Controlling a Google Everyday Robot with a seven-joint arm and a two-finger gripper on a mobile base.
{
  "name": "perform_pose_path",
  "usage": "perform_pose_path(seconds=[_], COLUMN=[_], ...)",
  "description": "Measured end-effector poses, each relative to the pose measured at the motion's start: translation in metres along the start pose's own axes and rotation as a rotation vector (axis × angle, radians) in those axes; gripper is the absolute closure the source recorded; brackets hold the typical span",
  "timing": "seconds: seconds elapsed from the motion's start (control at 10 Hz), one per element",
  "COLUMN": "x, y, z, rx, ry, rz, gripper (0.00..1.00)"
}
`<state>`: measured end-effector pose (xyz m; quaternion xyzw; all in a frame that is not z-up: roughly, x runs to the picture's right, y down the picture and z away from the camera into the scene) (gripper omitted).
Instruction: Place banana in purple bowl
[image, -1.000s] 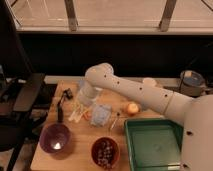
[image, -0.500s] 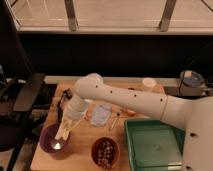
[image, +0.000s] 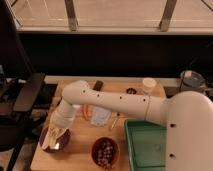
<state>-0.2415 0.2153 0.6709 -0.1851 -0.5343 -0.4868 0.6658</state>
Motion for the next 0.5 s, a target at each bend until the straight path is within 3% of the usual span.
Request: perform_pose_path(seconds=[0.2, 0.5], x=[0.003, 0.0037], y=[0.0027, 0.0026], z=[0.0021, 0.0021], rx=[0.025, 0.03], ry=[0.02, 0.026], rz=[0.006, 0.011], gripper=[0.26, 0.26])
